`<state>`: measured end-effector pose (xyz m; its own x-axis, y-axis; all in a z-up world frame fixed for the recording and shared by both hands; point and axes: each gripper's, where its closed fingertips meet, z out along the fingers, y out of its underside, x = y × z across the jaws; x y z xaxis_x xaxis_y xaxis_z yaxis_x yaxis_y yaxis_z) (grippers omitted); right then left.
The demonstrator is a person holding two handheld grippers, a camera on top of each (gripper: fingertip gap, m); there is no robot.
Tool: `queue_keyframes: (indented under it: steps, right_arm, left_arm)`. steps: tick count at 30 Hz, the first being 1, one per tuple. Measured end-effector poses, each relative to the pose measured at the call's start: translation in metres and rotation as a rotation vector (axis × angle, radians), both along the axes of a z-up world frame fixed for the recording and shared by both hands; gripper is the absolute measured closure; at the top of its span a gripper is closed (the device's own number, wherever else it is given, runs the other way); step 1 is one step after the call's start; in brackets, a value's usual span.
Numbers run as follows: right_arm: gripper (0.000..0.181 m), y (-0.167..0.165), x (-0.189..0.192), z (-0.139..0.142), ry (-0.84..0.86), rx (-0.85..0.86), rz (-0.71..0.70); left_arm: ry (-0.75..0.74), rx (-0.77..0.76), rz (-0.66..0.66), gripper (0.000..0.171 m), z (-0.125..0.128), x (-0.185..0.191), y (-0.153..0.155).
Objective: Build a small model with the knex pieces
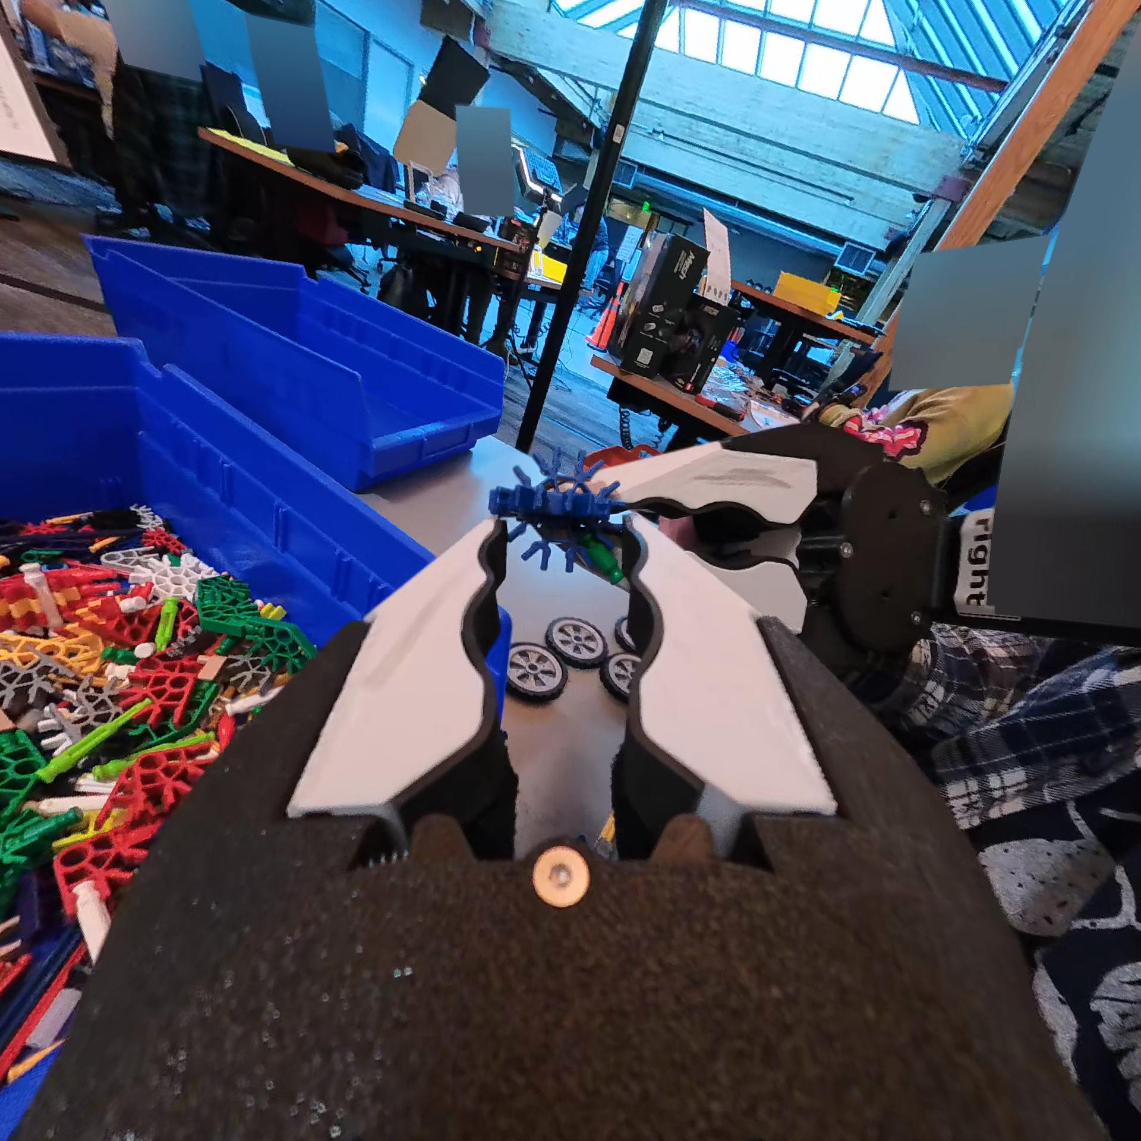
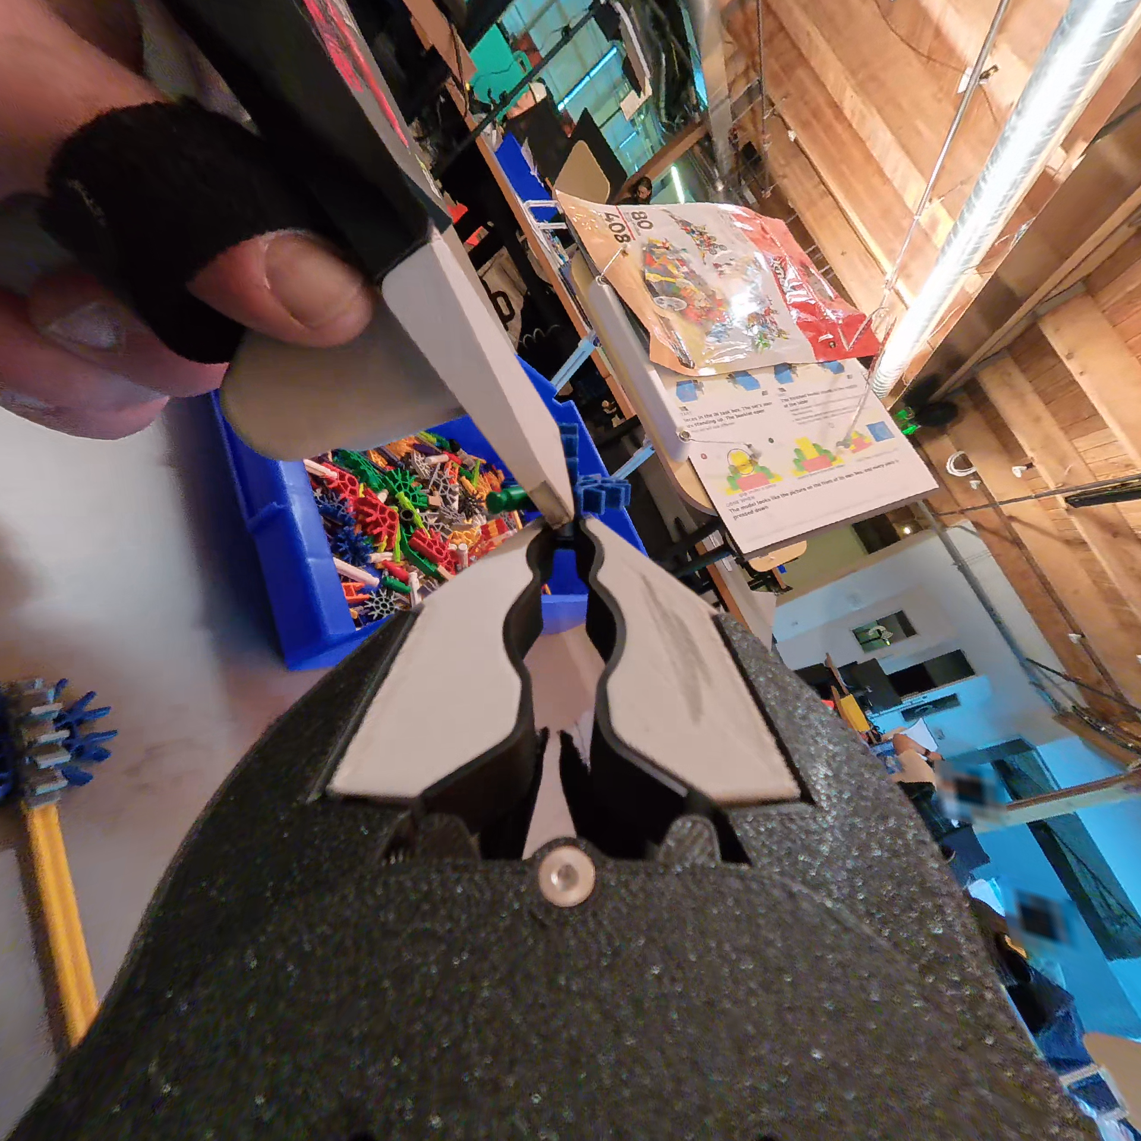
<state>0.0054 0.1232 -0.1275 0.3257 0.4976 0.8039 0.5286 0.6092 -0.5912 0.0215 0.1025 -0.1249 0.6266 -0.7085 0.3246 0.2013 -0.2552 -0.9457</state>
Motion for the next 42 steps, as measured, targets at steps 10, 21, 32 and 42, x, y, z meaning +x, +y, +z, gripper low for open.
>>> queue_keyframes:
  steps: [10,21,32,42]
  right_arm:
    - [0.178,0.003,-0.001,-0.009,-0.032,-0.027,-0.009]
    - [0.176,0.012,-0.001,-0.018,-0.065,-0.072,-0.032]
    - [0.176,0.023,0.012,-0.013,-0.026,-0.151,-0.016]
    - [0.176,0.004,0.015,-0.033,-0.146,-0.352,0.131]
  left_arm:
    - [0.081,0.010,0.019,0.139,-0.009,0.002,0.001]
    - [0.137,0.043,-0.001,0.138,-0.012,0.010,-0.005]
    - [0.356,0.003,-0.030,0.137,-0.034,-0.021,-0.038]
    - [0.787,-0.241,-0.125,0.136,-0.129,-0.036,-0.070]
